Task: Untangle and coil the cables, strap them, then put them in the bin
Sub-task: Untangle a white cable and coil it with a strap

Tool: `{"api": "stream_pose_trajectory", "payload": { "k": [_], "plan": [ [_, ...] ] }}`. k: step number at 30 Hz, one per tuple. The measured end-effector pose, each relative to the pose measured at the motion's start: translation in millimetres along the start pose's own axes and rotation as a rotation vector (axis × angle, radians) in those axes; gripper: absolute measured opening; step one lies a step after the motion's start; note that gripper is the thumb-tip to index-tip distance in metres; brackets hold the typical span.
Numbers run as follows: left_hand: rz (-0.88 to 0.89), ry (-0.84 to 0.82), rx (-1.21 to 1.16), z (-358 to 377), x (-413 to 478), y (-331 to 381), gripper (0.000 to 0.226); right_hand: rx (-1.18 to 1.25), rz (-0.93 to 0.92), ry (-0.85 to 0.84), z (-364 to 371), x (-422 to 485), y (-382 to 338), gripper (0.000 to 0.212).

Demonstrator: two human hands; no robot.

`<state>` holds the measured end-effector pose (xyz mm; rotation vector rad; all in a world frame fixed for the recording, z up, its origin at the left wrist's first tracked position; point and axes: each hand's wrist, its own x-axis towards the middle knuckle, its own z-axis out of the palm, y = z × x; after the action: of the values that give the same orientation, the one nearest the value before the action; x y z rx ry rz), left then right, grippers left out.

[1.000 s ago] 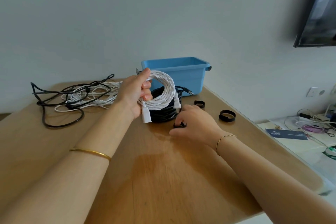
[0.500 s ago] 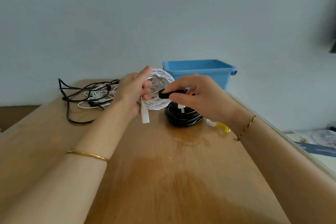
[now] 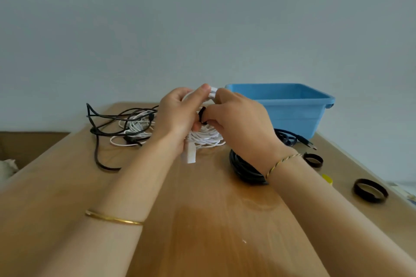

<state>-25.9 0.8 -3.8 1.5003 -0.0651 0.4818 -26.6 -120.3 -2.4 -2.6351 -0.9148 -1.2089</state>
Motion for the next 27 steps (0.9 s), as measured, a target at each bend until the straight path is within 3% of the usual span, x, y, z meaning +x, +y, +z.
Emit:
{"api": "stream_pose_trajectory", "payload": {
  "k": [6,14,19,27],
  "plan": [
    [0.014,-0.019,-0.03,4.6,-3.9,2.3,0.021,0.115,0.103,0.321,12.5,-4.7,-2.3,0.011],
    [0.094,-0.098,-0.02,10.0,-14.1,5.4,0.008,0.003,0.268,0.365,10.1,-4.6,-1.5,0.027],
    [0.162,-0.068,0.0,11.5,-15.7,8.4,0.014,-0.152,0.245,0.485,13.8,-5.7,0.8,0.013],
    [0.195,-0.076,-0.025,15.5,-18.6,9.2,0.028,-0.184,0.228,0.61,16.0,-9.0,8.8,0.029]
  ]
}}
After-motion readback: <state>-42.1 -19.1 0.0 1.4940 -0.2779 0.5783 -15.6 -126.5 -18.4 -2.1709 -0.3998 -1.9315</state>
